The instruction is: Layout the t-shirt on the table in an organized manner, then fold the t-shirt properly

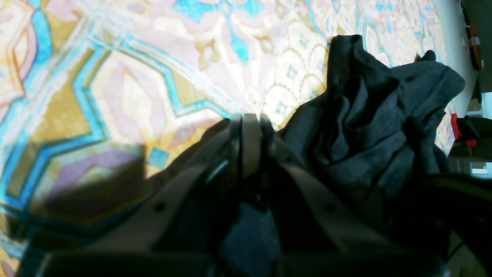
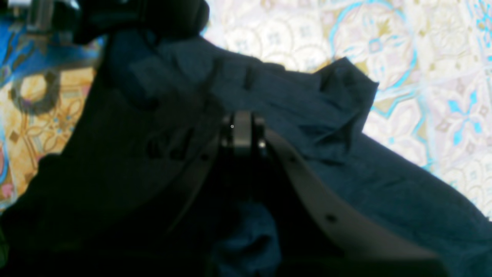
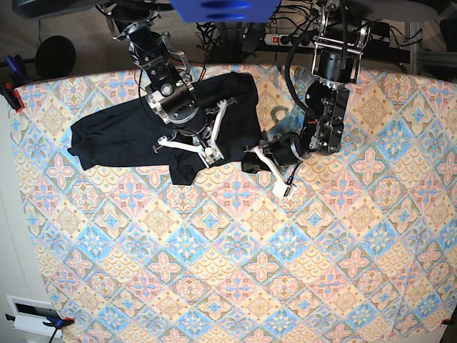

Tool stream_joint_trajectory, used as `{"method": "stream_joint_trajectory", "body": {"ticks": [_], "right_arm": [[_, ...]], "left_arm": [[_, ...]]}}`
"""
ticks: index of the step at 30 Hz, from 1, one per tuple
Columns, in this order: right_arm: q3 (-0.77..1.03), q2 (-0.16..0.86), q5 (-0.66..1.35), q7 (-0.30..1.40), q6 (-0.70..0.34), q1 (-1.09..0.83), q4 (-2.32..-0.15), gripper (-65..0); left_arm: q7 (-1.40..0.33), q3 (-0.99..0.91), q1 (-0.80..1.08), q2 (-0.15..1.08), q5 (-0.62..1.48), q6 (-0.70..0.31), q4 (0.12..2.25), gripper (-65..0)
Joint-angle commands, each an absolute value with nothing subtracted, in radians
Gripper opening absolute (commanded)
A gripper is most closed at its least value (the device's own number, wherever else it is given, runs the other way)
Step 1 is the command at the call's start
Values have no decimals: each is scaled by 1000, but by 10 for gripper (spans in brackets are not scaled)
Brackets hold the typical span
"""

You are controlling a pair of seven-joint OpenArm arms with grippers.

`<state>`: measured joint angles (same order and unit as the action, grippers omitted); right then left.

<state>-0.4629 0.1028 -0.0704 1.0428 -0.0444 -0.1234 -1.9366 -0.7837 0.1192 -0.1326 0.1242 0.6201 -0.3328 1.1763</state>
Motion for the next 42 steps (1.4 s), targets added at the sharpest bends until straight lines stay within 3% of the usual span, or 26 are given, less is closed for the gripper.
{"method": "stream_joint_trajectory", "body": {"ticks": [1, 13, 24, 31, 42], "right_arm": [[-463, 102, -67, 1033, -41, -113, -1952, -650], [-582, 101, -67, 1043, -41, -113, -1940, -650], [-579, 96, -67, 961, -41, -107, -1685, -650], [-572, 96, -67, 951, -36, -71, -1656, -650], [-394, 96, -68, 957, -36, -71, -1647, -650]], "left_arm": [[-839, 119, -128, 133, 544, -286, 1171, -650], [-839, 119, -131, 133, 544, -286, 1171, -650], [-839, 119, -130, 133, 545, -286, 1171, -650], [-837, 119, -130, 133, 545, -286, 1171, -650], [-837, 119, -130, 133, 545, -286, 1171, -650]]}}
